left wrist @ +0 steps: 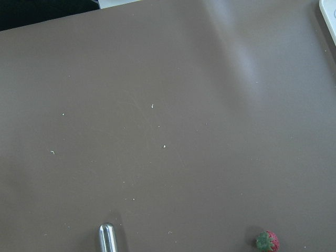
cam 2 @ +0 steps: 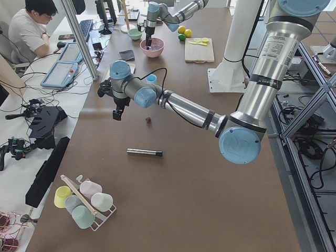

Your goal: Mash ice and strawberries in cup

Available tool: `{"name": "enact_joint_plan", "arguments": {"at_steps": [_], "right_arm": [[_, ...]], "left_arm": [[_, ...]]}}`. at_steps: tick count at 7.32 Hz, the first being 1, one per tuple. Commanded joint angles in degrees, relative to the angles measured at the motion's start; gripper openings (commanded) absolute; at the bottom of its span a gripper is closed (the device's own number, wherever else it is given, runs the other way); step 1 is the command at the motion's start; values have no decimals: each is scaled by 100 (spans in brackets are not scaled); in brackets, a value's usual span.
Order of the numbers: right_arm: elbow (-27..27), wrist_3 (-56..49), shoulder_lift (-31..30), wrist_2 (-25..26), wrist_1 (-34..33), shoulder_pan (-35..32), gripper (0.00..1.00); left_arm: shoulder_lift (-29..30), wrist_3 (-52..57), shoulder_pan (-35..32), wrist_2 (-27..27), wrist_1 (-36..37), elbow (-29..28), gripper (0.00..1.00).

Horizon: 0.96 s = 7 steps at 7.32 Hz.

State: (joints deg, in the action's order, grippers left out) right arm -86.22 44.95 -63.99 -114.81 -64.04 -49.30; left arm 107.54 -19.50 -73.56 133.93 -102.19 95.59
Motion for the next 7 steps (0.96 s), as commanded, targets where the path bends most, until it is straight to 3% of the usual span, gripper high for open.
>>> {"name": "enact_joint_plan", "arguments": {"at_steps": [1,7], "right_arm": [[0,14,0,20,-12,-1,52],[-26,145,-17,134,-12,-1,21]], "left_arm": [[-32,-19,-9,1,-108,-5,98],[-32,-19,0,1,-117,-5,98]]}}
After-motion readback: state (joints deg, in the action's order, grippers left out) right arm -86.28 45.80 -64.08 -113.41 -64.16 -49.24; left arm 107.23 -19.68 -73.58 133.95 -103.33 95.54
